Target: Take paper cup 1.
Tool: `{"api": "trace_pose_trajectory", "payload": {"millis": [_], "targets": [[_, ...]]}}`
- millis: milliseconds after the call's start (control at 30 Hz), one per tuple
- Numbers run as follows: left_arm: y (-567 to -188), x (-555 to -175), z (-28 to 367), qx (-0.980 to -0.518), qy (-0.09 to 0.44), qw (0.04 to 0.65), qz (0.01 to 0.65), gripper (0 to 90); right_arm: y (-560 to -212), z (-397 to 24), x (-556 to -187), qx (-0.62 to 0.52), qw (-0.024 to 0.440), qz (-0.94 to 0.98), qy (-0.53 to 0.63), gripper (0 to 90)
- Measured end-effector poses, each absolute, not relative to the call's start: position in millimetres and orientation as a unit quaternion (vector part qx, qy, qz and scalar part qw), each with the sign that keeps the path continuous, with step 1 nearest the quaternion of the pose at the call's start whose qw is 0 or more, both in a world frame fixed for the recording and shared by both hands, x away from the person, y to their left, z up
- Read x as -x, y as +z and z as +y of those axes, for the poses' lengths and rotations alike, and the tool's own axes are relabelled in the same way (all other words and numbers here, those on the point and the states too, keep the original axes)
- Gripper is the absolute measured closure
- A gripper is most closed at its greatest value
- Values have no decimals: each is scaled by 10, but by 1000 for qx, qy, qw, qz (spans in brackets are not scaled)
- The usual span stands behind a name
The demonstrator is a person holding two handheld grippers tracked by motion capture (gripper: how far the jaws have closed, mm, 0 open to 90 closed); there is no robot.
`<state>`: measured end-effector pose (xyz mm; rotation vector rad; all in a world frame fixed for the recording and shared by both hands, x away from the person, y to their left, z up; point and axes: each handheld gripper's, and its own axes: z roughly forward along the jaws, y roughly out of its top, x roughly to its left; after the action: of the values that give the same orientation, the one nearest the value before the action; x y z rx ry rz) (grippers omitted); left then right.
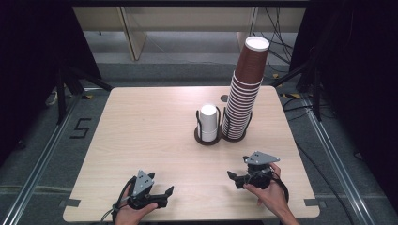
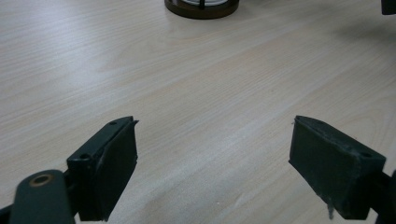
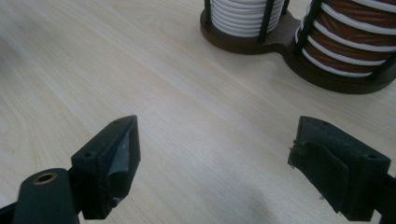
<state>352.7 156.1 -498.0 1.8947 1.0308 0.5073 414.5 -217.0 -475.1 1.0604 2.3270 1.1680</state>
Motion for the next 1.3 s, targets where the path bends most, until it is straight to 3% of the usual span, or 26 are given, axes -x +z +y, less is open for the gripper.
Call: {"api": "trace_pose_trajectory", "payload": {"millis": [700,967,1000,1300], "targets": [[-4972,-3523,1566,-762,206,449,418,147,-4587,-2038,-4258,-354,173,811,433,160],[-4979,-3528,1571,-760,204,454,418,146,-4473,-1928,-4364,-359,174,801,446,179],[-4979,-3528,1570,-760,204,455,417,147,-4456,-1939,-4405,-341,194,806,444,187],[-4976,-3529,1582,-763,205,450,416,147,-4372,-1821,-4502,-353,186,799,449,213]]}}
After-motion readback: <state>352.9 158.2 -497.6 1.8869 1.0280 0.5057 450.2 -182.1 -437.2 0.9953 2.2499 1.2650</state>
